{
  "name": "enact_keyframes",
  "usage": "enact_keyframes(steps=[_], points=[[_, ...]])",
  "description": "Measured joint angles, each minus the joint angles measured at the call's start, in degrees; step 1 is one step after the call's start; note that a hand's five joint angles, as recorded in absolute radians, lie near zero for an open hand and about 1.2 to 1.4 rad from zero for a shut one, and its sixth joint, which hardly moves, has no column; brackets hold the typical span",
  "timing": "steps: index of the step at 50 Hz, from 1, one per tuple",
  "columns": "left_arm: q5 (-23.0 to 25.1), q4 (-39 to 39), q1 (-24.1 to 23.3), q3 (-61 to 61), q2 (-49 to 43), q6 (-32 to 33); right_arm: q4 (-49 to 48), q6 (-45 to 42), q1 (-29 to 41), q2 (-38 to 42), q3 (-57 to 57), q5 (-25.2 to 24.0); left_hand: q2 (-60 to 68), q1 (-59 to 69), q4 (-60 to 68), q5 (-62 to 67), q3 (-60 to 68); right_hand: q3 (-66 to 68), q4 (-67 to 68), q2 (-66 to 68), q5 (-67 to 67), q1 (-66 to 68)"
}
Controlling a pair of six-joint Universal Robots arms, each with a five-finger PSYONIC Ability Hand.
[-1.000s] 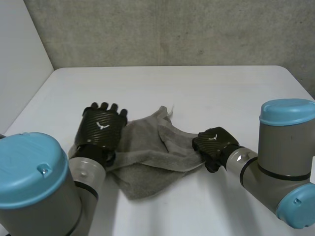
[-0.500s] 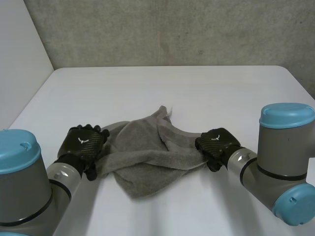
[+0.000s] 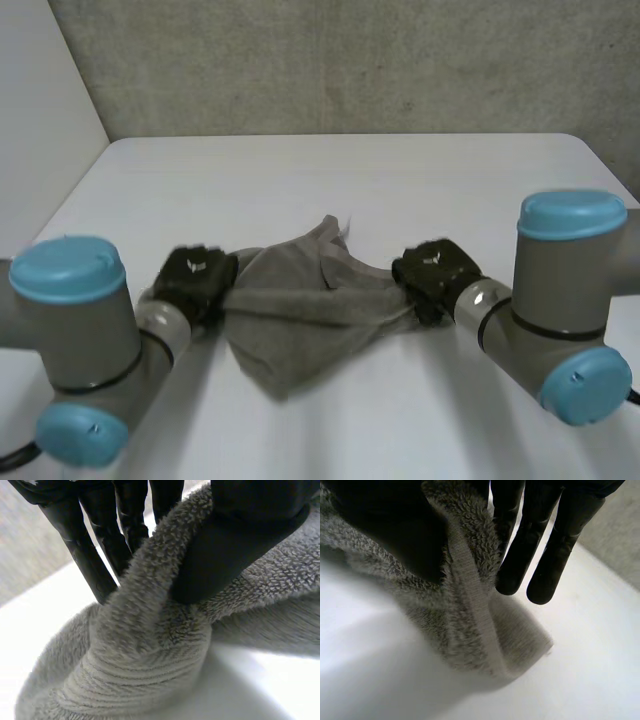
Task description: Fold the towel.
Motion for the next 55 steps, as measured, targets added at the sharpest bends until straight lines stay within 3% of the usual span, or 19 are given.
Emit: enact_keyframes(steps=[9, 15, 20, 28, 30, 36, 42, 49, 51, 55], points=[[0.2, 5.5, 0.9, 18.5, 0.6, 1.2, -8.1, 0.2, 0.6, 2.1, -16.1, 1.1, 6.6, 5.7, 6.7, 6.5, 6.6, 0.0, 0.1, 0.3, 0.0, 0.3], [0.0, 7.2, 1.0, 37.1, 0.2, 1.5, -30.2, 1.2, 0.8, -2.7, -22.5, 5.8, 7.3, 6.5, 7.5, 7.3, 7.4, 0.2, 0.1, 0.3, 0.0, 0.4], [-0.4, 6.6, 1.1, 41.8, 0.6, 1.2, -38.0, 1.7, 0.8, -7.2, -19.7, 8.3, 7.4, 6.5, 7.7, 7.4, 7.5, 0.2, 0.1, 0.3, 0.1, 0.5], [0.0, 1.8, 1.2, 27.6, 2.3, 1.4, -26.7, 1.4, 0.9, -8.8, -12.8, 5.3, 7.5, 6.4, 7.8, 7.6, 7.6, 0.2, 0.1, 0.3, 0.1, 0.5], [0.1, 0.6, 1.2, 18.1, 2.6, 1.7, -13.8, 0.3, 0.6, -6.2, -8.9, 2.3, 7.5, 6.4, 7.8, 7.6, 7.6, 0.2, 0.1, 0.4, 0.1, 0.5], [0.1, 0.2, 0.9, 4.8, 0.3, 3.8, -1.5, -1.2, 0.1, -0.2, -5.1, 0.8, 7.5, 6.4, 7.8, 7.6, 7.6, 0.2, 0.1, 0.5, 0.1, 0.5], [0.0, 0.3, 0.4, -2.5, -1.7, 7.7, 2.1, -1.1, -0.9, 2.9, -2.1, 0.5, 7.5, 6.4, 7.8, 7.6, 7.7, 0.2, 0.1, 0.5, 0.1, 0.5], [-0.2, 0.4, -0.6, -6.6, 1.6, 9.5, 2.0, -0.5, -2.0, 0.9, 0.4, 0.5, 4.0, 5.8, 3.9, 4.7, 4.1, -0.7, -0.8, -0.3, -0.6, -1.1], [-0.2, 0.4, -0.7, -7.6, 4.1, 9.5, 1.7, 0.0, -2.6, -1.0, 1.2, 0.6, 1.2, 2.7, 1.3, 2.0, 1.3, -17.5, -17.4, -17.3, -14.9, -20.8], [-0.3, 0.4, -0.8, -8.6, 6.8, 9.3, 1.4, 1.5, -3.7, -2.8, 1.8, 0.6, 0.6, 2.0, 0.6, 1.2, 0.7, -24.6, -24.9, -24.3, -22.5, -29.6]])
